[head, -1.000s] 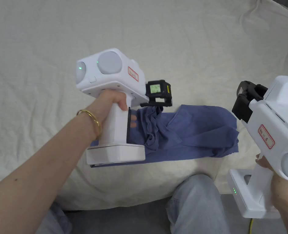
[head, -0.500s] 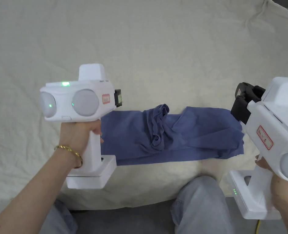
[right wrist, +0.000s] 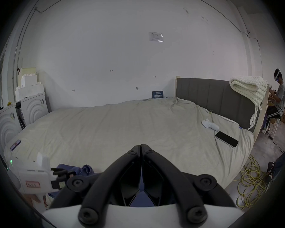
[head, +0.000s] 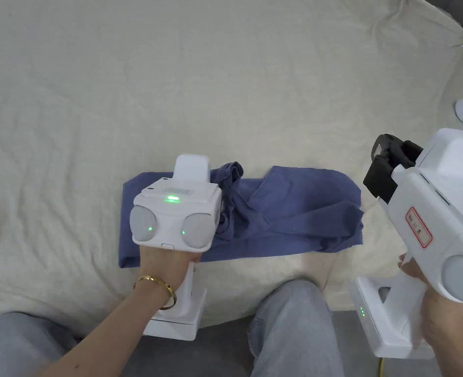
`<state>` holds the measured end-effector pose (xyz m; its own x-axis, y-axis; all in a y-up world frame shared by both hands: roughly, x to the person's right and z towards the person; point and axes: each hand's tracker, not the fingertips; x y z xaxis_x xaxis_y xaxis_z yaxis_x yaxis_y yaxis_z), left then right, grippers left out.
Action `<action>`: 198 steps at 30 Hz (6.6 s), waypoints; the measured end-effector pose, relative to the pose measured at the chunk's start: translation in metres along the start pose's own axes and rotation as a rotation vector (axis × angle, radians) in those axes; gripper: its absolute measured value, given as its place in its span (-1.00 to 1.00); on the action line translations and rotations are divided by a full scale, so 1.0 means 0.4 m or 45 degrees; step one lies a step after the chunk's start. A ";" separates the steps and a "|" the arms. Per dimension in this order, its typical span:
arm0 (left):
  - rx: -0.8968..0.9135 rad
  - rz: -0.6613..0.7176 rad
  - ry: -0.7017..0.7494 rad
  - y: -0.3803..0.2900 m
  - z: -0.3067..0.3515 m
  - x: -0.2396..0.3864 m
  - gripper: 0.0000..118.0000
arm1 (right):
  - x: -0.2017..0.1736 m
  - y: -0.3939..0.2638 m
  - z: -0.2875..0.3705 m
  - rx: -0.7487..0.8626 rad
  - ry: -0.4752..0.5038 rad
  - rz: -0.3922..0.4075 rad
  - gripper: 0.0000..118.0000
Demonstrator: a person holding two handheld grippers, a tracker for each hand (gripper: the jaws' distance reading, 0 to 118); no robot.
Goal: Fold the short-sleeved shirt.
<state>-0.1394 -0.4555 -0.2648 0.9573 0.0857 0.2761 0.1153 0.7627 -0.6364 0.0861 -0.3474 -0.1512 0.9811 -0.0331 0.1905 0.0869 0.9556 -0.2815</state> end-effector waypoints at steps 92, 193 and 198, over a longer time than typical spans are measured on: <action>-0.564 0.625 -0.337 0.206 0.181 -0.625 -0.95 | -0.125 0.002 -0.012 -0.077 0.061 0.072 -1.00; 0.128 -0.070 0.085 -0.120 0.096 -0.172 -1.00 | -0.139 -0.014 0.016 -0.078 0.117 0.037 -1.00; 0.027 -0.186 0.040 -0.143 0.063 -0.114 -1.00 | -0.125 -0.018 0.016 -0.084 0.109 0.039 -1.00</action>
<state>-0.1964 -0.4870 -0.2227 0.9387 -0.0472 0.3414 0.2485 0.7790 -0.5757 0.0352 -0.3507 -0.1527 0.9944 -0.0317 0.1006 0.0650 0.9352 -0.3481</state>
